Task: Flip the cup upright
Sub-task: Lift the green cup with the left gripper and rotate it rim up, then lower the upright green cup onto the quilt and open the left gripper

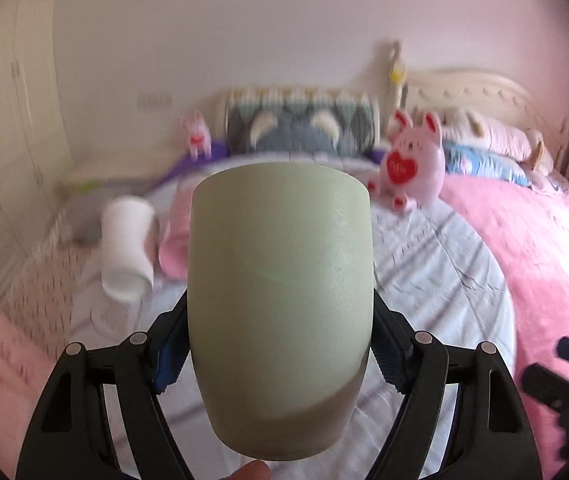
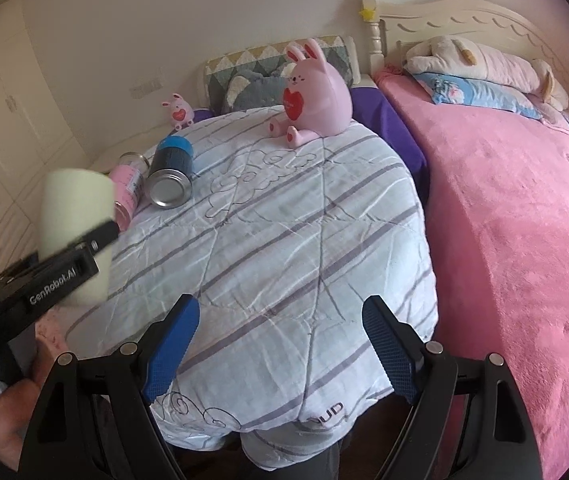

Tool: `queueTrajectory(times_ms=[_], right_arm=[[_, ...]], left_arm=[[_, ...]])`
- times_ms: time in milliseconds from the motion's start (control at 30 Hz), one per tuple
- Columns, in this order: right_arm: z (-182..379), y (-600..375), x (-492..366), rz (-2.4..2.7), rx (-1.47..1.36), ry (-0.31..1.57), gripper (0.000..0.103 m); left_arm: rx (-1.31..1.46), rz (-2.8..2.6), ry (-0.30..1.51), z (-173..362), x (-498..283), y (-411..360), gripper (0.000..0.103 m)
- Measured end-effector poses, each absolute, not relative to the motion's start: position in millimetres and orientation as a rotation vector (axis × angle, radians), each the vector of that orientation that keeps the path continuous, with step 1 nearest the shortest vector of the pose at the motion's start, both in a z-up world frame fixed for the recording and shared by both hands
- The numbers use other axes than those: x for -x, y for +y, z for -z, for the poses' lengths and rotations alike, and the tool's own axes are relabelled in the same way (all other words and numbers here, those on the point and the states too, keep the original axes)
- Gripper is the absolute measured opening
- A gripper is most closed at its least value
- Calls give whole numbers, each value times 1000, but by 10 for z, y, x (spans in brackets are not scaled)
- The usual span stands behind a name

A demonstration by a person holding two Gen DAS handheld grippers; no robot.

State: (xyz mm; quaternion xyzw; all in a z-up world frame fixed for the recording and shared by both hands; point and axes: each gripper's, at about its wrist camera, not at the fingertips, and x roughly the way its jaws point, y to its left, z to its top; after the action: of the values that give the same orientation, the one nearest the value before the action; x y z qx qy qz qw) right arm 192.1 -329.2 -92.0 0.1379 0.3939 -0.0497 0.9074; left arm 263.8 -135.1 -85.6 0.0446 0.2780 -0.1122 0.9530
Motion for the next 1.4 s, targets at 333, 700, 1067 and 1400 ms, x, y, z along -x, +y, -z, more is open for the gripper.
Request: queueTrajectory(times_ms=[333, 700, 1067, 1400], right_arm=[[911, -3155, -1837, 152, -253, 839, 85], [832, -2909, -1794, 141, -219, 833, 85], [655, -2799, -1579, 160, -210, 785, 85], [443, -2634, -1376, 166, -213, 709, 85]], left_arm=[[-133, 249, 482, 1307, -2523, -1319, 79], [-173, 267, 494, 1312, -2276, -1276, 88], [-186, 297, 534, 1165, -2157, -1250, 103], [-156, 288, 602, 836, -2007, -969, 103]])
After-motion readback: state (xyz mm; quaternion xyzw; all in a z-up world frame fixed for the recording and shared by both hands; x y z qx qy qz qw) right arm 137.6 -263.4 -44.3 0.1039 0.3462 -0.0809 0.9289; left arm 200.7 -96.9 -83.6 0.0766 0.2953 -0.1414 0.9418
